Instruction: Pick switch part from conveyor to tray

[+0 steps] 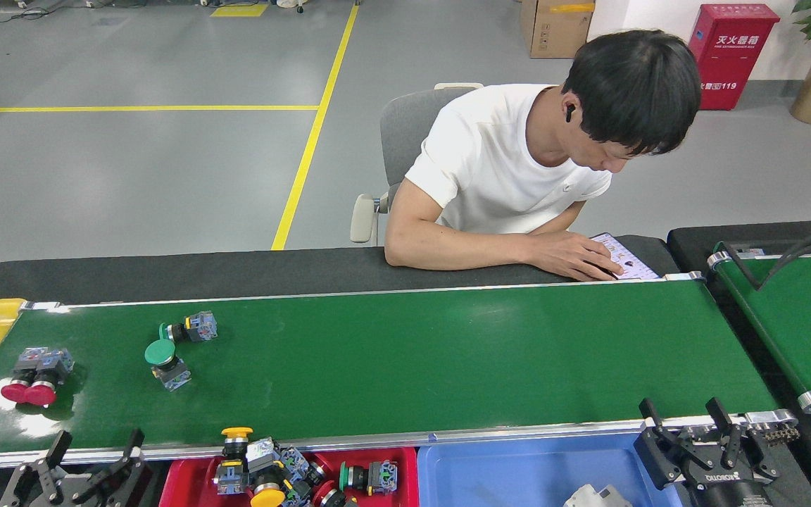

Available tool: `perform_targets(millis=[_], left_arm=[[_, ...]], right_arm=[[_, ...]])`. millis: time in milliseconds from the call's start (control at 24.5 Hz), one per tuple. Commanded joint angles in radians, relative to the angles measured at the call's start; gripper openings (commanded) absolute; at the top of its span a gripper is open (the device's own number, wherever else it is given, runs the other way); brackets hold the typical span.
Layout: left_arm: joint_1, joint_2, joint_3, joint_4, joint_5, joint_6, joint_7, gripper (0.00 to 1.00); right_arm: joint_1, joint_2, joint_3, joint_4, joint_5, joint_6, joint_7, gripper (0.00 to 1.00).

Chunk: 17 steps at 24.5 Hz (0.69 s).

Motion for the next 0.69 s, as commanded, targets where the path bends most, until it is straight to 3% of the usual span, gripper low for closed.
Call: perform_targets(millis=[0,285,367,408,489,653], left_arm=[[-0.05,0.024,-0.003,0.054,-0.023,0.026,0.009,1.0],[-0.171,0.098,-0.069,0.212,-0.031,0.072,0.016,1.0],[-0.195,0.11,-0.089,0.241,-0.031,0.075,0.016,0.93],[-0.209,0.119,-0.101,0.256,-0.031,0.075,0.016,0.83],[-0.226,0.138,-0.109,0.293,-0.031,0.074,0.021,0.74],[-0.254,0.171,-0.109,0.362,-0.028,0.054,0.029,0.16]], right_arm=[[-0.009,-0.011,-0.004,-0.006,-0.004,-0.007,-0.01,1.0],[-0.011,-0.011,-0.004,-0.006,-0.004,-0.019,-0.01,1.0],[-0.011,-0.011,-0.004,-0.005,-0.004,-0.018,-0.01,1.0],[-0.009,-0.011,-0.004,-0.005,-0.004,-0.018,-0.01,1.0],[-0.011,-0.008,-0.004,-0.005,-0.004,-0.016,-0.008,1.0],[-0.012,-0.007,-0.004,-0.005,-0.004,-0.016,-0.008,1.0]])
